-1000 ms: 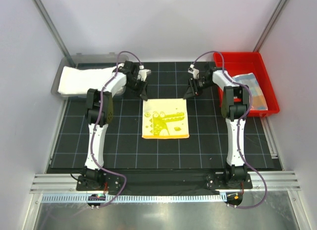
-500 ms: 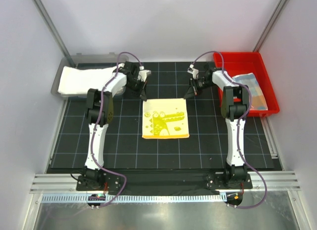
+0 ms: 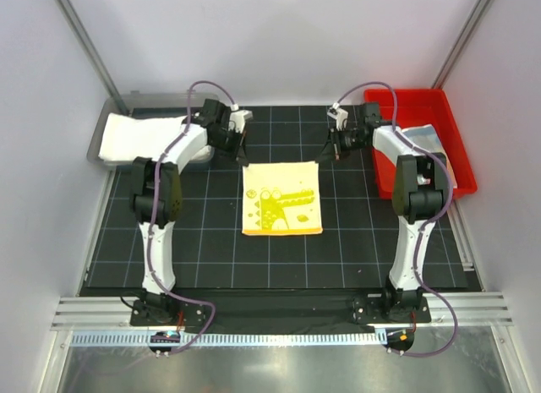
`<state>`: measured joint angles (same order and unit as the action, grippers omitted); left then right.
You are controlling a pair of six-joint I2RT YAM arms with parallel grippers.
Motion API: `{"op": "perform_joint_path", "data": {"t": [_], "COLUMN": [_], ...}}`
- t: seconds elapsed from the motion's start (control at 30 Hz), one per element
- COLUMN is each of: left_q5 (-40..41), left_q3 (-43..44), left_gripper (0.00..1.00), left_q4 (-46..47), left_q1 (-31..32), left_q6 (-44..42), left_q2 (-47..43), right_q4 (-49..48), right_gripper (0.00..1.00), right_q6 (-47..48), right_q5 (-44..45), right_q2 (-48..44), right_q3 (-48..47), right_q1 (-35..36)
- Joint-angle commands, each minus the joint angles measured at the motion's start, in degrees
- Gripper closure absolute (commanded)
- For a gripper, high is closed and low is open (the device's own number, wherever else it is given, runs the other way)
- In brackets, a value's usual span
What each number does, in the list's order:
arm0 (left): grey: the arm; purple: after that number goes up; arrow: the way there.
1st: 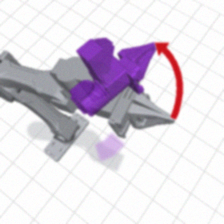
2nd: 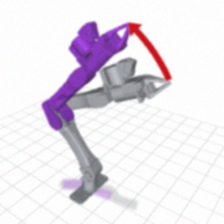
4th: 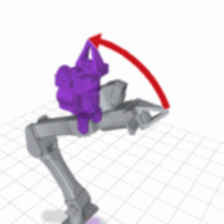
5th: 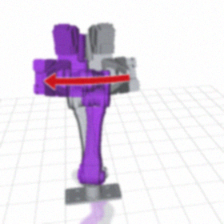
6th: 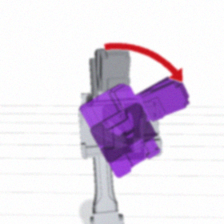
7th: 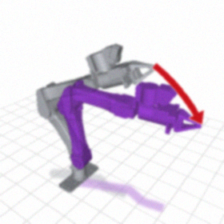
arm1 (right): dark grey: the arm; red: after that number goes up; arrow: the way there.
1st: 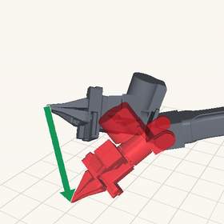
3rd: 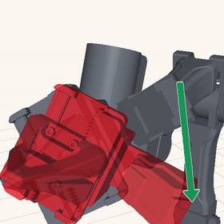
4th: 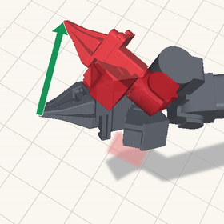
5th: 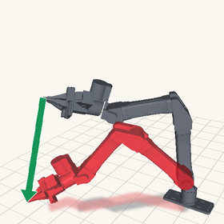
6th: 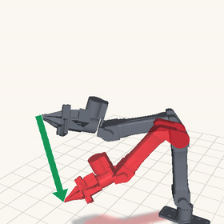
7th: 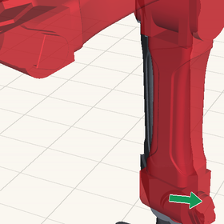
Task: Fold and stack the towels
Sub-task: Fold the towel
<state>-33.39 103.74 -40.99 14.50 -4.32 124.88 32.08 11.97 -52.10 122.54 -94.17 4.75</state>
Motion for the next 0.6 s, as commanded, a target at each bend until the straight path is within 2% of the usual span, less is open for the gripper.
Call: {"op": "perform_joint_path", "data": {"t": [0.0,0.13,0.43,0.57], "left_q5": [0.86,1.92,6.75,7.72], "left_q3": [-2.84,-6.62,-20.76,-25.6], "left_gripper": [1.0,1.0,1.0,1.0], "left_q4": [3.02,3.11,6.89,7.68], "left_q1": [0.7,2.11,5.8,6.77], "left_q6": [1.06,1.59,3.79,5.44], "left_q2": [-6.66,-10.26,-21.69,-25.29], "right_q4": [-6.15,-9.99,-23.45,-24.43], "right_gripper": [0.99,0.99,0.99,0.99], "right_q6": [-2.74,-6.07,-18.03,-20.31], "right_q5": [1.55,4.27,9.55,12.01], "right_q2": [-6.87,-12.31,-29.98,-35.7], "right_q3": [3.64,10.13,32.1,37.56], "right_q1": [0.26,0.17,0.69,1.57]}}
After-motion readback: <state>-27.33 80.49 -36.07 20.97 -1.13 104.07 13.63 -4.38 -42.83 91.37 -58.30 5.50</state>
